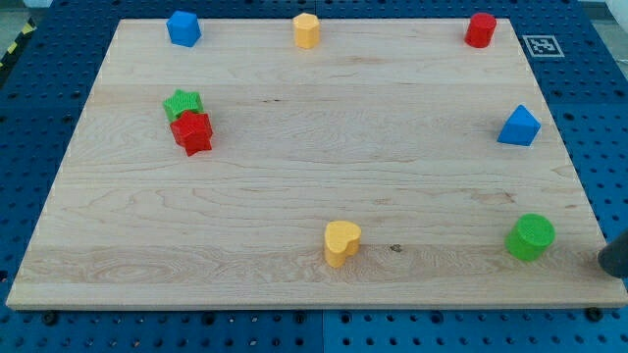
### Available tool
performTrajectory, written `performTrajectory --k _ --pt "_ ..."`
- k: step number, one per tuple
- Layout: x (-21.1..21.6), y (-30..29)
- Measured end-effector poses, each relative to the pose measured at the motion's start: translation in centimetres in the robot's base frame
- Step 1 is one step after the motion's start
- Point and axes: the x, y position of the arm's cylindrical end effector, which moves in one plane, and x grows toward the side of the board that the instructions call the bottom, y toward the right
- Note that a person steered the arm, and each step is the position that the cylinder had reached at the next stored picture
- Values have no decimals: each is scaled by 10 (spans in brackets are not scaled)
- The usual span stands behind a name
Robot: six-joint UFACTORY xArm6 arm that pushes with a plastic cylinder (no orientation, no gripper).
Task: Push the green circle towards the green star
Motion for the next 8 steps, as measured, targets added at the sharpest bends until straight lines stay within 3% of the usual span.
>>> performTrajectory --k 2,5,8 --pt "-6 -48" --pt "-52 -115" --pt "-126 -224"
